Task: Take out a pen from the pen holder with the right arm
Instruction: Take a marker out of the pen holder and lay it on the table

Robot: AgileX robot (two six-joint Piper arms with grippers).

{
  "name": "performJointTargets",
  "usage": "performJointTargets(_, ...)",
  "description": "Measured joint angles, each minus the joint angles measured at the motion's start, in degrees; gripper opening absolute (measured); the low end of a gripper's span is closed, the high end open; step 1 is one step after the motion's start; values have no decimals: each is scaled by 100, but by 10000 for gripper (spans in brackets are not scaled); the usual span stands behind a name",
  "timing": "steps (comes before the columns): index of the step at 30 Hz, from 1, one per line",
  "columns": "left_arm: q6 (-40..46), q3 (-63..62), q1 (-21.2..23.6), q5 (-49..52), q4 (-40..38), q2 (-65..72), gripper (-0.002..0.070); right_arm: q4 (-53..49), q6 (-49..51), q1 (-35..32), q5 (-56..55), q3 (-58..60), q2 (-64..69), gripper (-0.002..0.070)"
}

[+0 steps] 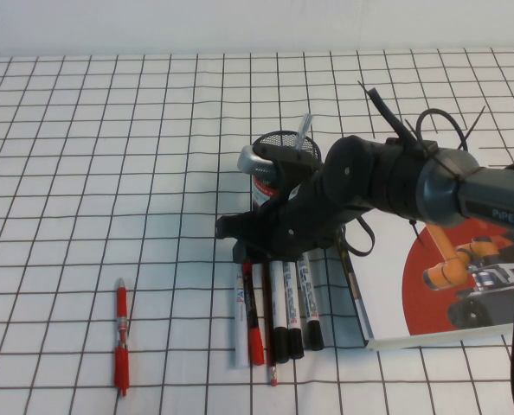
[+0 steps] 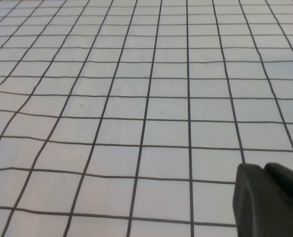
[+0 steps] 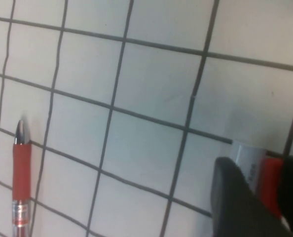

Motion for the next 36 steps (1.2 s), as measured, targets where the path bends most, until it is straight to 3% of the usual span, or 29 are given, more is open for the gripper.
performJointTargets(4,0,0,0,0,0,0,-3,-40,0,0,-27,0,0,282)
performJointTargets(10,0,0,0,0,0,0,-3,-234,0,12,1,0,-196,326)
performJointTargets(14,0,0,0,0,0,0,-3,-584,0,130,82,118,-872,253)
performJointTargets(18,0,0,0,0,0,0,-3,-846,0,317,111,590,-1892,69)
performJointTargets(20,0,0,0,0,0,0,-3,-937,0,371,218,843,-2356,21)
performJointTargets(31,0,0,0,0,0,0,-3,-1529,0,396,558,2553,-4797,-14)
performJointTargets(36,0,0,0,0,0,0,-3,-1669,0,396,1335,3079,-5550,-15)
